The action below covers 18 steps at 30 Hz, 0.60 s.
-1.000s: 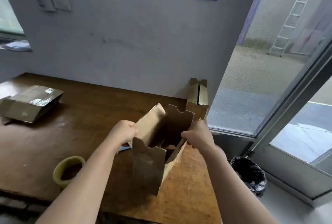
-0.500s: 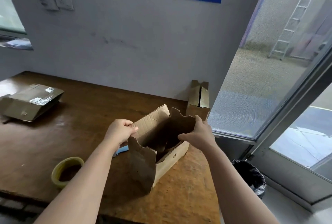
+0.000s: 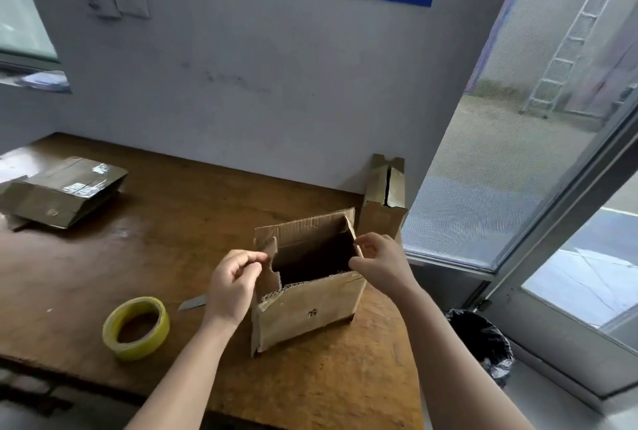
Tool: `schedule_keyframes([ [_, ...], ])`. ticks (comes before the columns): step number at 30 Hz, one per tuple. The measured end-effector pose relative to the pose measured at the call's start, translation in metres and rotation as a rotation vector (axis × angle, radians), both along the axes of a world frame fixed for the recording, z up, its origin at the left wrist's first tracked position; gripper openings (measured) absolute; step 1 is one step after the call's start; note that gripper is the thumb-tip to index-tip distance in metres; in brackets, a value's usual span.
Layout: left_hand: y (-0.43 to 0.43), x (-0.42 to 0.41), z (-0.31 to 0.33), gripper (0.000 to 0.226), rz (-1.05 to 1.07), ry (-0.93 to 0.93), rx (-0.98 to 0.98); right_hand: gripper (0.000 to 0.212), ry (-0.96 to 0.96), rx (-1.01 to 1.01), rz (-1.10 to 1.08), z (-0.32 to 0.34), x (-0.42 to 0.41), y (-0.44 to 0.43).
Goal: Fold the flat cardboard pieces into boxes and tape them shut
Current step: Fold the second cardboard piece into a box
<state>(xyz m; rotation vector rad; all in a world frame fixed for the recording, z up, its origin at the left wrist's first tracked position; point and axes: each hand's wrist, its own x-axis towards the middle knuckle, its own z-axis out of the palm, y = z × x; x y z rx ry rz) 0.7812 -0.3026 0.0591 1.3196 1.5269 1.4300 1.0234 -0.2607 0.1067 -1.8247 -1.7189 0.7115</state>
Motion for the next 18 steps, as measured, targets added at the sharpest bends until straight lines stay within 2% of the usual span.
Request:
schedule_keyframes([
  [2, -0.002, -0.001, -0.002, 0.03, -0.036, 0.074, 0.018, 0.044, 0.045, -0.012, 0.032, -0.001, -0.001, 0.0],
  [6, 0.005, -0.005, -0.009, 0.034, -0.099, 0.293, -0.056, 0.037, 0.052, -0.015, 0.07, -0.003, -0.001, 0.001],
  [9, 0.01, -0.009, -0.009, 0.032, -0.166, 0.318, -0.094, 0.023, -0.039, -0.029, 0.128, -0.003, 0.001, 0.001],
  [11, 0.012, -0.011, -0.009, 0.031, -0.202, 0.328, -0.106, 0.024, -0.093, -0.041, 0.162, -0.003, 0.002, 0.0],
  [15, 0.013, -0.016, -0.01, 0.033, -0.24, 0.325, -0.134, 0.056, -0.123, -0.009, 0.24, 0.001, 0.004, -0.005],
  [18, 0.01, -0.015, -0.01, 0.053, -0.268, 0.235, -0.146, 0.07, -0.112, -0.012, 0.309, 0.004, 0.006, -0.006],
])
